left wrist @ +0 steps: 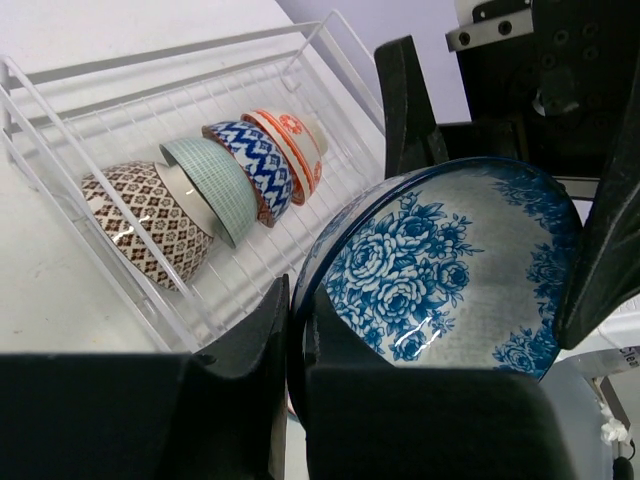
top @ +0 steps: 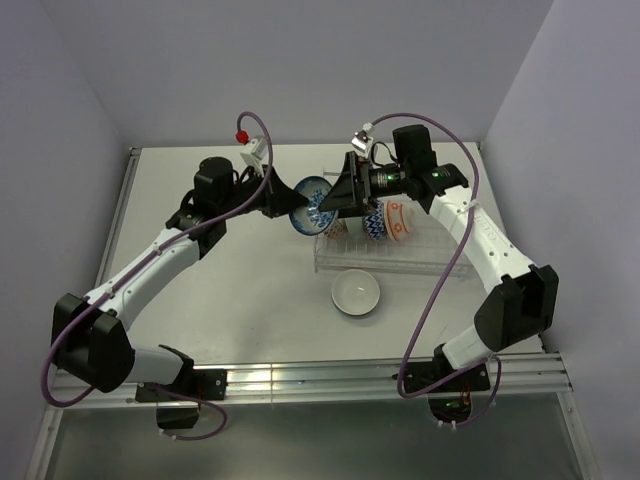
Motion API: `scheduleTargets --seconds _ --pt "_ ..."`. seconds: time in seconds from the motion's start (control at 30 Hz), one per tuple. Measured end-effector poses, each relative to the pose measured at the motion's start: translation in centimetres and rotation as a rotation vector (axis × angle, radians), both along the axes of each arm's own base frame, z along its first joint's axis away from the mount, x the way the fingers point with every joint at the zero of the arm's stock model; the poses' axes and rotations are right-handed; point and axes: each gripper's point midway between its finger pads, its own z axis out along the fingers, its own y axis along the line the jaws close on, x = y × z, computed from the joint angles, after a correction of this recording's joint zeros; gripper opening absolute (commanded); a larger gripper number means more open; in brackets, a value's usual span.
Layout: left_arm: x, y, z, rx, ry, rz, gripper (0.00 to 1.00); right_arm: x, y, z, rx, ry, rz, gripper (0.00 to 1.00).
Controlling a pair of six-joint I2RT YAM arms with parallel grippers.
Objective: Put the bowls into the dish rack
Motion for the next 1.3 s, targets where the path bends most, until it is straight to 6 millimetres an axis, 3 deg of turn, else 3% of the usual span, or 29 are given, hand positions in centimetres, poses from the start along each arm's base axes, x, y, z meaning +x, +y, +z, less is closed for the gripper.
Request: scheduleTargets --seconds 0.2,0.3,0.37,0.43,0.47,0.57,0.6,0.67,0.7,0.8,1.07,1.3 --pt "0.2 0.1 0.3 -0.019 0.006 0.008 0.0 -0.5 0.3 0.5 0.048 0.003 0.043 0.73" --pt "0.3 0.2 0.2 -0.022 0.016 0.012 0.0 -0.4 0.3 0.4 0.05 -0.003 0.044 0.72" --pt "0.3 0.2 0.1 -0.021 0.017 0.012 0.0 -0.4 0.3 0.4 0.051 -0.004 0.044 0.63" --pt "0.3 0.2 0.1 -0.021 0.017 0.013 0.0 -0.4 0.4 0.4 0.052 -0.007 0.045 0.45" --pt "0.3 0.2 0.1 -0.021 0.017 0.013 0.0 -0.4 0.4 0.4 0.052 -0.008 0.045 0.3" --pt "0.3 0.2 0.1 -0.021 0.017 0.013 0.1 -0.4 0.3 0.4 0.051 -0.013 0.046 0.0" --pt "0.3 0.2 0.1 -0.02 0.017 0.012 0.2 -0.4 0.3 0.3 0.051 -0.015 0.047 0.0" --pt "0.3 0.3 0.1 -0.019 0.02 0.012 0.29 -0.3 0.2 0.4 0.052 -0.018 0.045 0.0" --pt "0.3 0.3 0.1 -0.02 0.018 0.011 0.4 -0.1 0.0 0.4 0.053 -0.019 0.041 0.0" --pt "0.2 0.2 0.1 -0.018 0.014 0.002 0.53 0.4 -0.6 0.4 0.054 -0.026 0.024 0.0" --pt "0.4 1.2 -1.0 0.018 0.042 0.014 0.66 2.8 -4.7 -0.7 0.055 -0.009 -0.105 0.0" --pt "1.1 2.6 -1.4 0.048 0.052 0.04 0.71 4.2 -10.7 -1.5 0.033 -0.013 -0.252 0.0"
